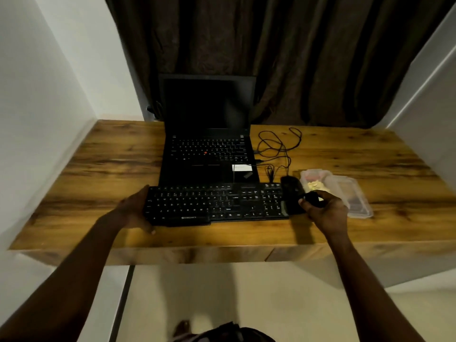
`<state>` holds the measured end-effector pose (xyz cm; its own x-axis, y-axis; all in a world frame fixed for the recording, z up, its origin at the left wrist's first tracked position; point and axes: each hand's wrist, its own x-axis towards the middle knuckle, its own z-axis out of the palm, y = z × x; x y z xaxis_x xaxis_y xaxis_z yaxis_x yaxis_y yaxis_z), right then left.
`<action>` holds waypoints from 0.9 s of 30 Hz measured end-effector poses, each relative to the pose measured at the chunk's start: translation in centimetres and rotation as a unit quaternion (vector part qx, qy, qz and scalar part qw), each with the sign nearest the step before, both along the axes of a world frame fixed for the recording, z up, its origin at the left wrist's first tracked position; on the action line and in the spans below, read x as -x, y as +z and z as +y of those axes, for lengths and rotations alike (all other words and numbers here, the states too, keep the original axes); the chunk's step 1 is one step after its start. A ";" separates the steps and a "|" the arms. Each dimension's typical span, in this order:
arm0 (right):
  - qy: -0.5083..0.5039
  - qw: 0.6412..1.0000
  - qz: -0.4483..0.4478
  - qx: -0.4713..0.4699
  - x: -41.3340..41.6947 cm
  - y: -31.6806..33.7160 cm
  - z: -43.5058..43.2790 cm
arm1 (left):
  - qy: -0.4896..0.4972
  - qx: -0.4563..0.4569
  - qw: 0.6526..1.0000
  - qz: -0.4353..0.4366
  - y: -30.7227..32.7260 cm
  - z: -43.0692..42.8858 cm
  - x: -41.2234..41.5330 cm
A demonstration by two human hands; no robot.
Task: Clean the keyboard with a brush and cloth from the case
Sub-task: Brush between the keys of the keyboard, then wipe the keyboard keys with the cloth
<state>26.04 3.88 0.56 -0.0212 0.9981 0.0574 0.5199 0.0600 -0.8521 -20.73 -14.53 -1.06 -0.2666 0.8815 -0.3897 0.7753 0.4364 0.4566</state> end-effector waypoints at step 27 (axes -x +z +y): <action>-0.034 0.951 0.218 0.216 -10.1 -4.2 1.5 | -0.148 -0.143 0.966 0.156 -3.2 8.1 -25.2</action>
<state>36.14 5.42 -3.64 -0.0239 0.9290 -0.3693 0.1022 -0.3652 -0.9253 4.47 -6.38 -4.30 -0.0514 0.9968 -0.0609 0.9660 0.0651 0.2502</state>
